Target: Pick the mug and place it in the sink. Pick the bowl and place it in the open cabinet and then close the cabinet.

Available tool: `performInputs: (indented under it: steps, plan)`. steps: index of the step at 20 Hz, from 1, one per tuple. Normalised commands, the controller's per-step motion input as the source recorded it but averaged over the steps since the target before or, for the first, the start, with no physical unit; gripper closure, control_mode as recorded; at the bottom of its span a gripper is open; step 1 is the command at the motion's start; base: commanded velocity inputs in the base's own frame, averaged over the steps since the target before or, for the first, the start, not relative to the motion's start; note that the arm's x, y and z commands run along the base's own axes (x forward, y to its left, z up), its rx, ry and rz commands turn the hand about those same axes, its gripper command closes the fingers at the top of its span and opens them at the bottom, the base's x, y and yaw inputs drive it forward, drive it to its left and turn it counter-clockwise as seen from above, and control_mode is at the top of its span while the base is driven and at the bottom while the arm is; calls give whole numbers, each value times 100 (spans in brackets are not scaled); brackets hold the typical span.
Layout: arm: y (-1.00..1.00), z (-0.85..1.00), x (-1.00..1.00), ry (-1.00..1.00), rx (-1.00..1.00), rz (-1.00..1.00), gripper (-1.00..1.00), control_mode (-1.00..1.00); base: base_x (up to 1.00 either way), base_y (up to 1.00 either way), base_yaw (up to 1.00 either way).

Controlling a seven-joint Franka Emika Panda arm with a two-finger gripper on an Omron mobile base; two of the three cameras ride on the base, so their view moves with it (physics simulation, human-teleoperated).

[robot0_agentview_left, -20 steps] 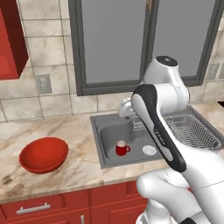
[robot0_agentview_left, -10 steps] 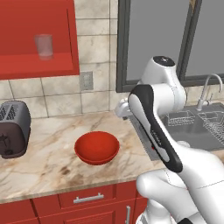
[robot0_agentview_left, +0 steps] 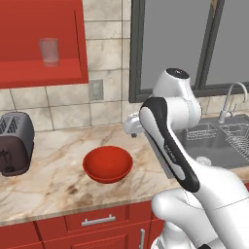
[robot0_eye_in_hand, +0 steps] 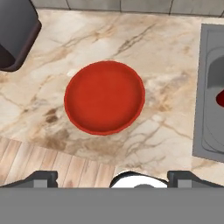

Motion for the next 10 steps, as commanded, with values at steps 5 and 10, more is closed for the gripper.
performInputs:
  steps: [5, 10]
  plan:
    - [2, -18, 0, 12, 0, -4, -100, -100, 0, 0, 0]
    - [-13, -1, 0, 2, 0, -4, -100, -100, 0, 0, 0]
